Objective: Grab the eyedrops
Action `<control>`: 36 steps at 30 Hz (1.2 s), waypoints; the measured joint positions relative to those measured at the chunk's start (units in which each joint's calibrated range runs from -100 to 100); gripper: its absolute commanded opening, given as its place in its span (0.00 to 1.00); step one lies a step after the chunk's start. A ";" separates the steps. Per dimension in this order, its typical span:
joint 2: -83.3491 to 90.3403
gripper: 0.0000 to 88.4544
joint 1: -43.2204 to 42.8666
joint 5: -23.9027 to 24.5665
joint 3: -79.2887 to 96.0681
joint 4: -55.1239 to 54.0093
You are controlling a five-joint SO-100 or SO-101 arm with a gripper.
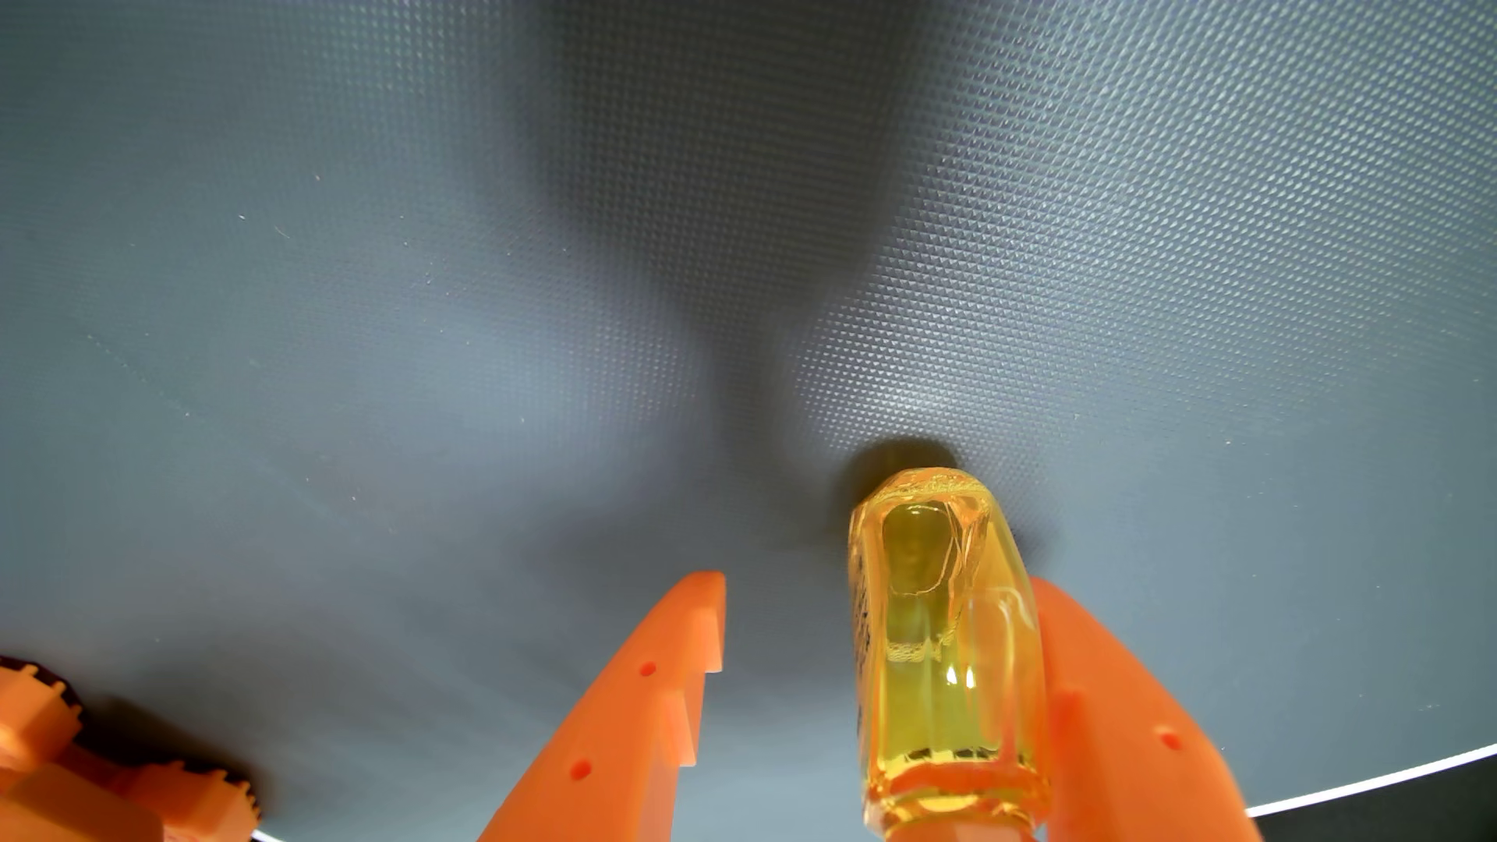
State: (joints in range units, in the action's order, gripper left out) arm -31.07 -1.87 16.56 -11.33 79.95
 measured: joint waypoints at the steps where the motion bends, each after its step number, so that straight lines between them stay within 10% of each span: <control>1: 0.00 0.03 0.00 0.00 0.00 0.00; 36: 16.70 0.01 0.00 -11.14 0.00 6.19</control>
State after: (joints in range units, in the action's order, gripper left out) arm -14.37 -1.87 5.41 -11.33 86.14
